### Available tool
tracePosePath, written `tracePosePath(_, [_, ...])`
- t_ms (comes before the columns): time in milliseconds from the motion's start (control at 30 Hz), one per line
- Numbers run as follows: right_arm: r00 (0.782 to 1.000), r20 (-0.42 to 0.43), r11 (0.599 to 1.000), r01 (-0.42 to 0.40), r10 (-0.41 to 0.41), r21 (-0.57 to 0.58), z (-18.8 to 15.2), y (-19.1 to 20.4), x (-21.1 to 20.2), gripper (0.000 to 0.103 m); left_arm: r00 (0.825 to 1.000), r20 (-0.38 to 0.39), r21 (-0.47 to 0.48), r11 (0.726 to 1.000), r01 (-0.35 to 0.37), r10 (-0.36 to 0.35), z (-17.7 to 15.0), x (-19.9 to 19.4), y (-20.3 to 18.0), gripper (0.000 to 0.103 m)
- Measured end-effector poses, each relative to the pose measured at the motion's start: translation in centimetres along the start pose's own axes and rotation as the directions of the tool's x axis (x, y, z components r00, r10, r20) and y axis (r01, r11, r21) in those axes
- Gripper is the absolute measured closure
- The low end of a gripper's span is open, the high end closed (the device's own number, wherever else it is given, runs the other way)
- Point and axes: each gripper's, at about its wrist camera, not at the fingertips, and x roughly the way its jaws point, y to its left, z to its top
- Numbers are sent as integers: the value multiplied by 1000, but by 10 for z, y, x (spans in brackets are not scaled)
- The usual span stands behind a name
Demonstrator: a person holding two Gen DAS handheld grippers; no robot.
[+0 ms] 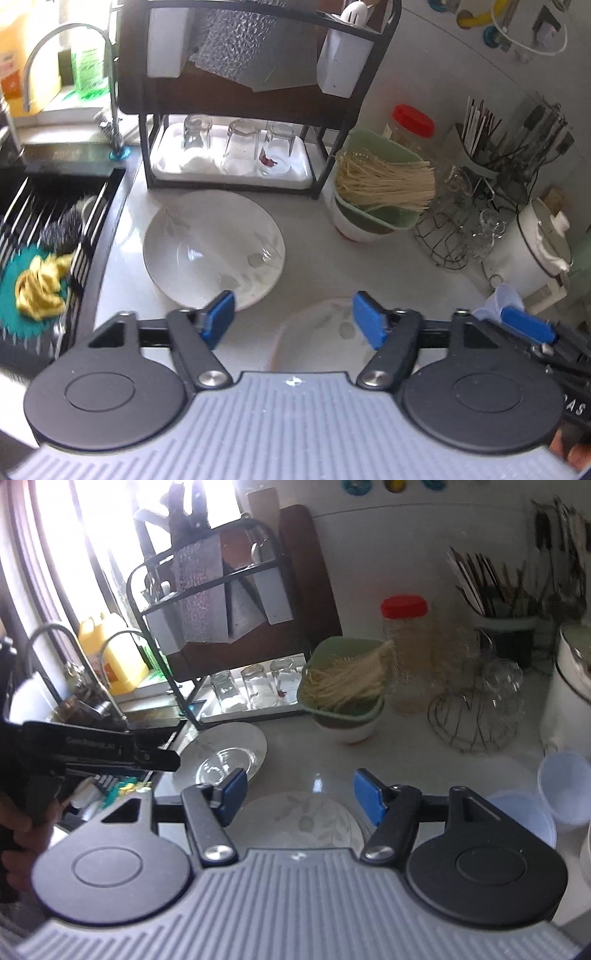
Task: Organize plates and bowls
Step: 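Move the right gripper to the leaf-pattern plate by the glass rack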
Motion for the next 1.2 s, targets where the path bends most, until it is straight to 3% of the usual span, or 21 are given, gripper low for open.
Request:
tracePosePath(67, [1000,-2,1000,13,-13,-8,5,6,11,19,1000,-3,19,1000,-1,1,8,6,10,15])
tracePosePath(133, [1000,-5,1000,16,-16,11,11,10,22,15,1000,-5,24,1000,13,-13,14,12,20,10])
tracePosePath(467, [995,-90,997,37,-31,68,23,28,86,15,996,-42,30,997,74,-73,48,42,69,7])
tracePosePath(867, [982,-183,993,66,-47,95,34,51,151,15,994,-91,2,998,66,-65,68,89,127,7])
tracePosePath(1200, [954,-292,984,107,-61,144,23,56,195,21,981,-173,-9,996,87,-87,73,133,162,9])
